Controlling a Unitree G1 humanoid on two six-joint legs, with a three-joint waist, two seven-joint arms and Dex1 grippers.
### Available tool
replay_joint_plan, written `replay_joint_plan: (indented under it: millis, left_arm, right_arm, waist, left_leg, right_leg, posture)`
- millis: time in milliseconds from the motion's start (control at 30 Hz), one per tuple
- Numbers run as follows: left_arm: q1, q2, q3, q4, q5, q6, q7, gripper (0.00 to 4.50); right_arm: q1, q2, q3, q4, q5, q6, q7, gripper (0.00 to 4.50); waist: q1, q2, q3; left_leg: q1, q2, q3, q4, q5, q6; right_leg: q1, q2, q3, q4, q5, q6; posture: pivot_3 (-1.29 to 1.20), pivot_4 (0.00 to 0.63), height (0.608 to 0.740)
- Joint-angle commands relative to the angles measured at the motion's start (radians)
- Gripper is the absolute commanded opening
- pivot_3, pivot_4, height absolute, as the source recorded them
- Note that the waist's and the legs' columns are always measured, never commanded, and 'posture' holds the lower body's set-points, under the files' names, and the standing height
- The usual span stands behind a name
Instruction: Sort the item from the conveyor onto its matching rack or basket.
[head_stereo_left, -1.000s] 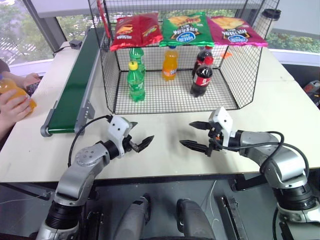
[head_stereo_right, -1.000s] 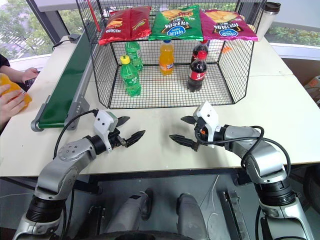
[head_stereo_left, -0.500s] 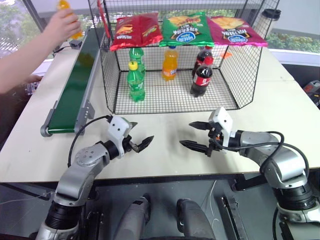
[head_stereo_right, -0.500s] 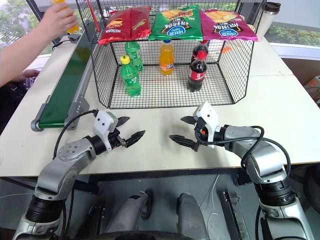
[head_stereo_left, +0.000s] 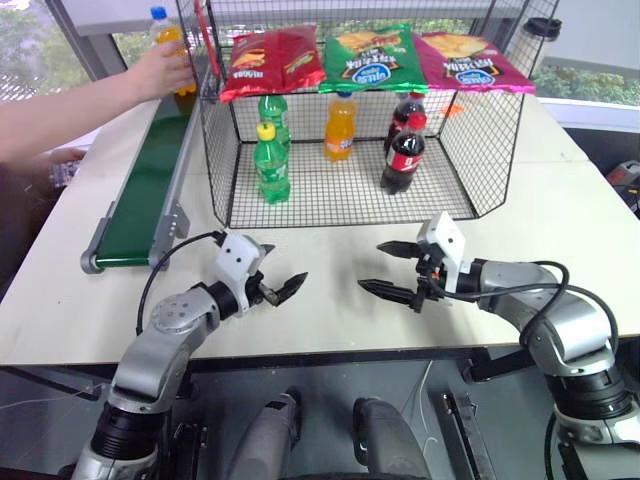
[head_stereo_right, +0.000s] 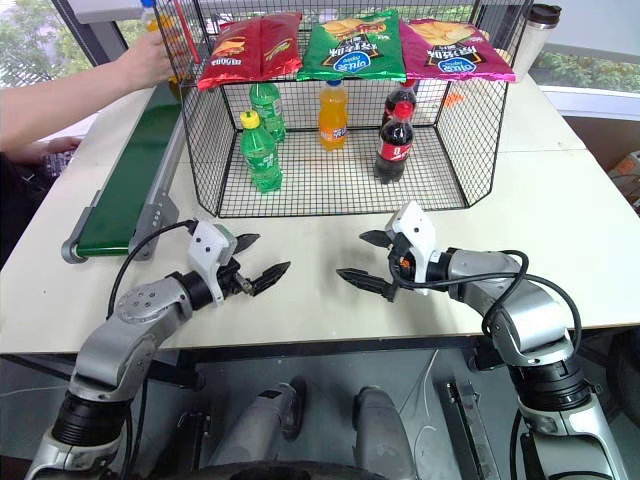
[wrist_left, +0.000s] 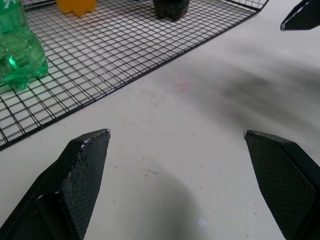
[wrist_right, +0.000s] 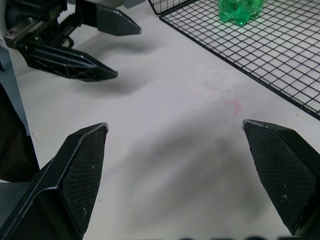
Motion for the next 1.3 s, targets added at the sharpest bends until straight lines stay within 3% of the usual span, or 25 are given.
replay_joint_plan:
  millis: [33,367,700,900,1300]
  left_arm:
    - [-0.009,0.003,0.019,-0.049,-0.019,-0.005,-0.003,4.5]
    - [0.017,0.035,0.091,-0.137,-0.061,0.048,0.019,4.5]
    - [0.038,-0.023,0.352,-0.205,-0.151,0.127,0.209,4.5]
    - [0.024,-0.033,0.533,-0.102,-0.152,0.128,0.333,4.5]
    - [-0.02,0.033,0.602,0.082,-0.127,0.009,0.331,4.5]
  right_arm:
    - [-0.026,0.006,-0.004,-0.038,0.016,-0.008,0.001,4.46]
    - [-0.056,0.016,0.0,-0.052,0.039,0.002,0.007,4.46]
    - [-0.102,0.022,0.01,-0.064,0.071,0.008,0.026,4.46]
    - [-0.129,0.033,0.023,-0.04,0.064,-0.006,0.029,4.46]
    - [-0.128,0.026,0.013,-0.116,0.125,0.033,0.042,4.46]
  waist:
    - [0.0,0.0,0.0]
    - [-0.004,0.0,0.0]
    - [-0.001,0.0,0.0]
    - [-0.001,0.0,0.0]
    - [0.002,0.0,0.0]
  left_leg:
    - [0.0,0.0,0.0,0.0,0.0,0.0]
    - [0.0,0.0,0.0,0.0,0.0,0.0]
    - [0.0,0.0,0.0,0.0,0.0,0.0]
    - [0.0,0.0,0.0,0.0,0.0,0.0]
    - [0.0,0.0,0.0,0.0,0.0,0.0]
  right_leg:
    - [0.0,0.0,0.0,0.0,0.0,0.0]
    - [0.0,0.0,0.0,0.0,0.0,0.0]
    - [0.0,0.0,0.0,0.0,0.0,0.001]
    - [0.0,0.001,0.0,0.0,0.0,0.0]
    - [-0.001,0.001,0.0,0.0,0.0,0.0]
  posture:
    - [0.0,0.15,0.738]
    - [0.0,0.15,0.738]
    - [0.0,0.15,0.738]
    - [0.0,0.15,0.738]
    - [0.0,0.15,0.738]
